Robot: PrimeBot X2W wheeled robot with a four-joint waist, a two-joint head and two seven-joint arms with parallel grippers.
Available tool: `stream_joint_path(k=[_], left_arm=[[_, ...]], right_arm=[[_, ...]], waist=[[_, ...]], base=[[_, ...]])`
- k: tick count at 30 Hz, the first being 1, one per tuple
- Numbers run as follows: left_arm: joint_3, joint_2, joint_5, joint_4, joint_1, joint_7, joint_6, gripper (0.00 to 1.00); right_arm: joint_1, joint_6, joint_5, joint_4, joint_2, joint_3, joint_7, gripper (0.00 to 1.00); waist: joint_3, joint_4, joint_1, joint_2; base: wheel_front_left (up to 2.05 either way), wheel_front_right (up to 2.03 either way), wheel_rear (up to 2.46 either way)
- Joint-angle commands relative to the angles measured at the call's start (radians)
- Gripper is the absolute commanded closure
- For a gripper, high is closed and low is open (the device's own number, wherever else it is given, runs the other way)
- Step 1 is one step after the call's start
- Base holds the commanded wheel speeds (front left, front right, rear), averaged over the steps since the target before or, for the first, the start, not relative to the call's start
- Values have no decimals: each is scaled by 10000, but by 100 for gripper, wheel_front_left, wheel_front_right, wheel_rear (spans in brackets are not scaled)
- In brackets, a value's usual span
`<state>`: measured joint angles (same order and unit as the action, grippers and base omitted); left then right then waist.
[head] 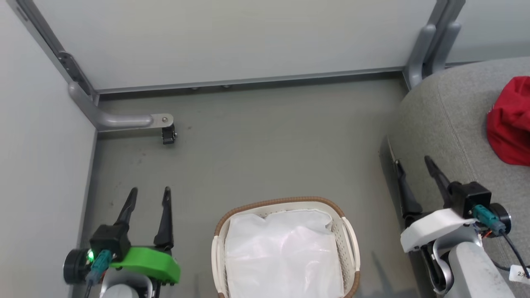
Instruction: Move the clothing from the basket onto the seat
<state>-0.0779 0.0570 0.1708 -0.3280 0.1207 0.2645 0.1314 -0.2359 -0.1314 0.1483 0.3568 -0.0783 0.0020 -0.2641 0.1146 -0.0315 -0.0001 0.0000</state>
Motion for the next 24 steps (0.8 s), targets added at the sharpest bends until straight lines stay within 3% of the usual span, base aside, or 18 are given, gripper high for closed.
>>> stream_joint_path(k=[1,6,11,12,15,24], left_arm=[[153,-7,-148,-63,-291,-4,-43,0],[597,-48,-205,-285,-676,-4,-62,0],[760,-49,507,-481,-937,-3,-29,0],[755,-67,496,-474,-801,-1,-36,100],[736,-121,504,-769,-848,-8,-36,100],[922,-112,2163,-619,-713,-499,-33,100]], right_arm=[[234,14,-9,49,13,44,-3,0],[670,14,64,132,145,193,-3,0],[963,14,108,272,204,191,-3,0],[847,0,48,254,244,208,1,100],[1003,0,42,526,295,219,12,100],[980,1,1777,375,291,-10,521,100]], waist=[[-334,233,1,0],[-633,287,1,0],[-800,231,1,0],[-773,241,1,0],[-783,242,1,0],[-807,247,1,0]], base=[[0,0,0],[0,0,0],[0,0,0],[0,0,0],[0,0,0],[0,0,0]])
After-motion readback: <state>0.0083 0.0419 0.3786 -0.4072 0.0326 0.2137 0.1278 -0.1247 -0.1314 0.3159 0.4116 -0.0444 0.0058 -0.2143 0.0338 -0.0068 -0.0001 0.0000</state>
